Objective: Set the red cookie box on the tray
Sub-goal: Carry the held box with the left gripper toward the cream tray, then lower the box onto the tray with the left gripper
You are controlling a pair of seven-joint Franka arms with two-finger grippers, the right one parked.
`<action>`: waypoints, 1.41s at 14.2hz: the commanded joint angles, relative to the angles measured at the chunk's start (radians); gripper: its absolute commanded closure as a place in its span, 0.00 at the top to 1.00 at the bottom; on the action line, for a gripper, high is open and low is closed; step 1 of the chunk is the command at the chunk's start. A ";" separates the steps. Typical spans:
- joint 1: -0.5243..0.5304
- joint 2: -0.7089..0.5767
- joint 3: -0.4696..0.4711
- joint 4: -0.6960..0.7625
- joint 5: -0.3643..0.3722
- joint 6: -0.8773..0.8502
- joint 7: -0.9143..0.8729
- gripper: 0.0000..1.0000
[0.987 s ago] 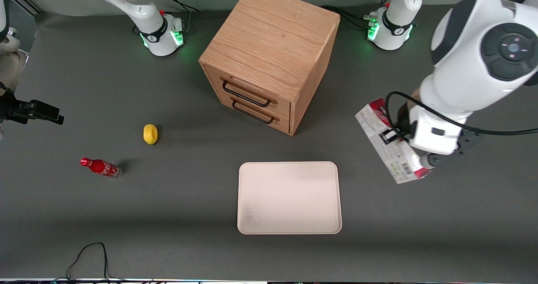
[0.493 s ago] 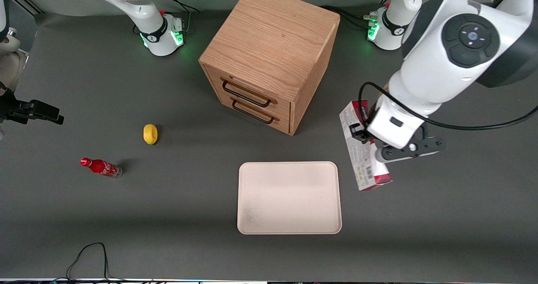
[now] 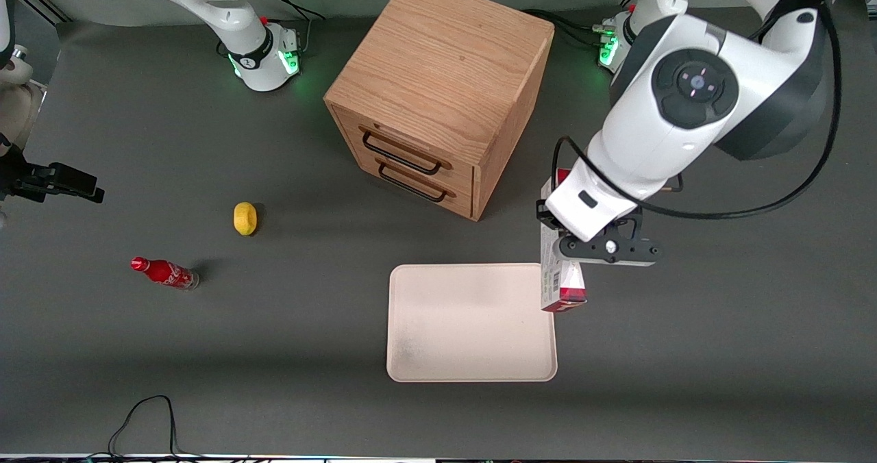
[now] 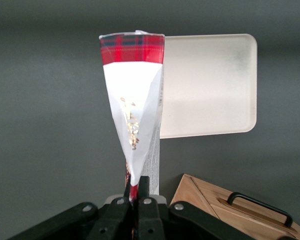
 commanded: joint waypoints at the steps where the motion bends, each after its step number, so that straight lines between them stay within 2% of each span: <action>1: -0.013 0.081 0.009 0.033 0.039 0.051 -0.053 0.00; 4: -0.016 0.159 0.009 0.031 0.108 0.120 -0.093 0.00; 9: -0.021 0.273 0.009 -0.024 0.191 0.344 -0.082 0.00; 20: -0.019 0.374 0.010 -0.054 0.192 0.398 -0.088 0.00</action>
